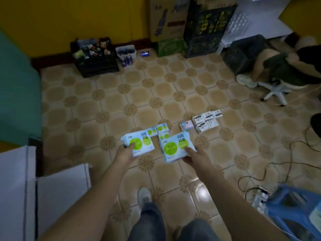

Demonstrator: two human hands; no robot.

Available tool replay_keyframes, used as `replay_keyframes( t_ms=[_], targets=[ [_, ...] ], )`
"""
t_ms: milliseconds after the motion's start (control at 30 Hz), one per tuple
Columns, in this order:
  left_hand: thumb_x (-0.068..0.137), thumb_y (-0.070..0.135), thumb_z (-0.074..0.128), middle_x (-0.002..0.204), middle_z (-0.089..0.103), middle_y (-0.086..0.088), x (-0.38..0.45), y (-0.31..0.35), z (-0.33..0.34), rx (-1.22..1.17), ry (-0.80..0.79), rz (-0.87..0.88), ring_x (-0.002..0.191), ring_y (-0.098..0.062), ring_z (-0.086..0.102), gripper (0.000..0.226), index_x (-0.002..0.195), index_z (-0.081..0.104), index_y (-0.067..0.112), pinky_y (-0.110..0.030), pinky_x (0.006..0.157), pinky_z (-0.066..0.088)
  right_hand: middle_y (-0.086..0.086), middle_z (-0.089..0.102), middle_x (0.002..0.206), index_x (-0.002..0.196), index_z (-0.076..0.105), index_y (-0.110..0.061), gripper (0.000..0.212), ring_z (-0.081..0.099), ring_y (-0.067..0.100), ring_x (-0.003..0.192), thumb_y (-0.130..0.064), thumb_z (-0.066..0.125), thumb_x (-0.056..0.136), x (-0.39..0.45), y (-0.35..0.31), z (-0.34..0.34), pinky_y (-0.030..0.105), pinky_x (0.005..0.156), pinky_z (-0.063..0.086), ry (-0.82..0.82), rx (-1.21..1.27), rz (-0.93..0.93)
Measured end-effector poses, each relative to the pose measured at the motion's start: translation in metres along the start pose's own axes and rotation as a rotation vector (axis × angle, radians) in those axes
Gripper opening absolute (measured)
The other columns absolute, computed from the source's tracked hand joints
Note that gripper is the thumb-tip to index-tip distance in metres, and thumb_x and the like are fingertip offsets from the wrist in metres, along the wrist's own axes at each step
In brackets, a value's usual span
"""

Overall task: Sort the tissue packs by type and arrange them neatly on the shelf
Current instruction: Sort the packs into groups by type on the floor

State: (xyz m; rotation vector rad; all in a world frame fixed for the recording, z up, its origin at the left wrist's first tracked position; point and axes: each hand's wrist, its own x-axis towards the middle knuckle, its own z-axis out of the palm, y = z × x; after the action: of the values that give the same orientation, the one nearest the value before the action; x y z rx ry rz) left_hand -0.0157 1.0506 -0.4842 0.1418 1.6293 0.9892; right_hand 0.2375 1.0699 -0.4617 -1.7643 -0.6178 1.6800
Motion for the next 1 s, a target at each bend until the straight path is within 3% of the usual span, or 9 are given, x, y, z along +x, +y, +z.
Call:
replay_keyframes(
  t_ms=[167, 300, 400, 533, 667, 733, 833, 900, 1000],
  targets=[
    [0.099, 0.019, 0.059, 0.117, 0.067, -0.016, 0.117, -0.067, -0.003, 0.127, 0.04, -0.093, 0.092, -0.028, 0.065, 0.033, 0.128, 0.06, 0.003, -0.042, 0.084, 0.053, 0.014, 0.068, 0.101, 0.109, 0.063, -0.01, 0.018, 0.068, 0.021, 0.084, -0.01, 0.066, 0.091, 0.119, 0.069, 0.023, 0.031, 0.068, 0.056, 0.05, -0.136, 0.05],
    [0.094, 0.019, 0.066, 0.107, 0.069, -0.014, 0.229, -0.161, -0.007, 0.18, 0.116, -0.124, 0.089, -0.027, 0.066, 0.019, 0.11, 0.066, 0.007, -0.03, 0.071, 0.051, 0.015, 0.068, 0.102, 0.113, 0.061, -0.009, 0.024, 0.068, 0.028, 0.09, -0.016, 0.068, 0.091, 0.236, 0.161, 0.03, 0.038, 0.075, 0.058, 0.079, -0.289, 0.096],
    [0.091, 0.023, 0.071, 0.103, 0.07, -0.014, 0.325, -0.242, -0.008, 0.18, 0.172, -0.152, 0.091, -0.029, 0.066, 0.025, 0.109, 0.068, 0.006, -0.028, 0.07, 0.046, 0.01, 0.068, 0.092, 0.105, 0.063, -0.013, 0.026, 0.065, 0.03, 0.083, -0.028, 0.072, 0.086, 0.326, 0.24, 0.031, 0.048, 0.079, 0.057, 0.153, -0.439, 0.085],
    [0.095, 0.017, 0.065, 0.096, 0.065, -0.016, 0.452, -0.33, 0.007, 0.177, 0.164, -0.139, 0.072, -0.02, 0.06, 0.016, 0.105, 0.066, 0.005, -0.025, 0.063, 0.044, 0.008, 0.063, 0.078, 0.105, 0.065, -0.012, 0.03, 0.057, 0.022, 0.062, -0.032, 0.074, 0.085, 0.43, 0.337, 0.031, 0.031, 0.057, 0.048, 0.159, -0.487, 0.085],
    [0.097, 0.022, 0.063, 0.102, 0.064, -0.014, 0.573, -0.376, 0.038, 0.268, 0.177, -0.04, 0.075, -0.023, 0.061, 0.029, 0.116, 0.062, 0.001, -0.032, 0.064, 0.048, 0.006, 0.064, 0.08, 0.108, 0.063, -0.014, 0.023, 0.059, 0.018, 0.061, -0.023, 0.071, 0.088, 0.508, 0.407, 0.032, 0.026, 0.055, 0.051, 0.105, -0.4, 0.13],
    [0.098, 0.026, 0.061, 0.107, 0.067, -0.013, 0.625, -0.383, 0.056, 0.297, 0.15, 0.01, 0.085, -0.03, 0.066, 0.031, 0.117, 0.063, 0.002, -0.041, 0.074, 0.054, 0.007, 0.064, 0.082, 0.107, 0.063, -0.013, 0.02, 0.059, 0.02, 0.061, -0.02, 0.07, 0.089, 0.539, 0.429, 0.036, 0.025, 0.055, 0.054, 0.089, -0.369, 0.147],
    [0.099, 0.032, 0.058, 0.121, 0.065, -0.018, 0.673, -0.388, 0.08, 0.383, 0.139, 0.057, 0.11, -0.033, 0.063, 0.04, 0.125, 0.06, 0.001, -0.04, 0.092, 0.052, 0.006, 0.066, 0.082, 0.094, 0.066, -0.02, 0.005, 0.063, 0.021, 0.067, -0.018, 0.069, 0.09, 0.57, 0.45, 0.043, 0.028, 0.063, 0.058, 0.06, -0.306, 0.175],
    [0.1, 0.036, 0.055, 0.128, 0.059, -0.019, 0.678, -0.393, 0.085, 0.501, 0.226, 0.097, 0.119, -0.034, 0.056, 0.045, 0.128, 0.056, 0.001, -0.038, 0.1, 0.047, 0.008, 0.067, 0.085, 0.091, 0.066, -0.021, 0.004, 0.065, 0.022, 0.072, -0.018, 0.068, 0.09, 0.58, 0.455, 0.048, 0.03, 0.068, 0.059, 0.036, -0.286, 0.184],
    [0.097, 0.045, 0.051, 0.131, 0.057, -0.02, 0.648, -0.412, 0.076, 0.524, 0.295, -0.006, 0.121, -0.036, 0.054, 0.051, 0.129, 0.057, 0.006, -0.041, 0.105, 0.043, 0.012, 0.067, 0.091, 0.097, 0.068, -0.016, 0.006, 0.066, 0.022, 0.076, -0.017, 0.067, 0.092, 0.581, 0.449, 0.056, 0.032, 0.071, 0.059, 0.035, -0.238, 0.188]
  ],
)
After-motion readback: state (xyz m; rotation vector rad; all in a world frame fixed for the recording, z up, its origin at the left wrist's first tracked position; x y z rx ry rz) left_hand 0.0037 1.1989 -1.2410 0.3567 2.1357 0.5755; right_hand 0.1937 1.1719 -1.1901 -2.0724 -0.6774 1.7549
